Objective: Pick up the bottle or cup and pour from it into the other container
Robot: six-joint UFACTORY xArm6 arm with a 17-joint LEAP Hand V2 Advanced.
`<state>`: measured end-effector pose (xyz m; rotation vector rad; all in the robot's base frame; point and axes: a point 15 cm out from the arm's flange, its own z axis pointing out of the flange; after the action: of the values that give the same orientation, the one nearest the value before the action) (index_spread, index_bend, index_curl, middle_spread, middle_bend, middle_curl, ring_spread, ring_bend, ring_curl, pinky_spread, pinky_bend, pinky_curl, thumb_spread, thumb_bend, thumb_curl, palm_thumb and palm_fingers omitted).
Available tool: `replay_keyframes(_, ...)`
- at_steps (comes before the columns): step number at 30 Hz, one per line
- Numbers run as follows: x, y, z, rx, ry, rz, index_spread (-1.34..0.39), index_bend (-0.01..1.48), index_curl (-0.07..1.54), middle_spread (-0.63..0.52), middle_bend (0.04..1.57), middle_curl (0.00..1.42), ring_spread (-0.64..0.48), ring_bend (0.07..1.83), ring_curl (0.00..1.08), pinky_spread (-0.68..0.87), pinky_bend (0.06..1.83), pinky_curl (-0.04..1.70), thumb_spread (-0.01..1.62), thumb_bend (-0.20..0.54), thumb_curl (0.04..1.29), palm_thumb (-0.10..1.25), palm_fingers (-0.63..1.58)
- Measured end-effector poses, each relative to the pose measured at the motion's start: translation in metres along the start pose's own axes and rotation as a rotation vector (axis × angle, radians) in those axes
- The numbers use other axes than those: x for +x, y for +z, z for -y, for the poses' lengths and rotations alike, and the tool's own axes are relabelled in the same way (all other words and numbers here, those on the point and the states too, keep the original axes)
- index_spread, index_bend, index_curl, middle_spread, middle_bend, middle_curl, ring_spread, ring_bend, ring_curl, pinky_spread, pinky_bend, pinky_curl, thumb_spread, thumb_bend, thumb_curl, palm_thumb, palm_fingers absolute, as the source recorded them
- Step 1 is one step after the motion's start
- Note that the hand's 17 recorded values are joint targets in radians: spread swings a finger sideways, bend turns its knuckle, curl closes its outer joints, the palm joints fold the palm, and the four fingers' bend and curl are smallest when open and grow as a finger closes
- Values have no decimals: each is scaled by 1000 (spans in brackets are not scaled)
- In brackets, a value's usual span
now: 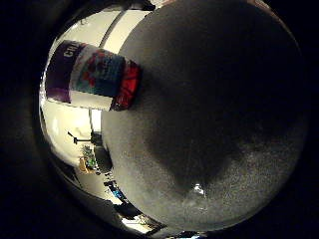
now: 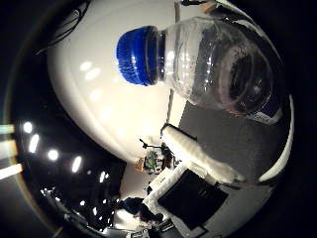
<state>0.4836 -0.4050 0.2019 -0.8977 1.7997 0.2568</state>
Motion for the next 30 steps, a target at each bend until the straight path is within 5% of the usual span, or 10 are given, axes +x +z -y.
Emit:
replay_keyframes(7,-5,18,-2,-24,-2,5,-275,190,343,-111,560,428,-101,965,227,36,911,-16,1052,-18,332,617,761)
replay_keyframes(10,-9,26,-5,-40,-4,13,-305,194,374,-143,647,479,-144,1051,287,-237,1124,40,1048,-11,365,698,1086)
replay_keyframes(14,-13,32,-7,-54,-7,20,-329,369,486,-141,820,557,-150,1103,352,-373,1196,110,991,-16,419,780,1266)
replay_keyframes(23,-24,40,-12,-82,-15,44,-271,863,741,-108,1170,669,-168,1297,496,-266,1423,326,847,-16,544,906,1263)
replay_keyframes(30,-45,37,-11,-77,-35,107,-228,1089,825,-124,1313,734,-203,1396,591,-199,1558,444,802,-15,616,975,1137)
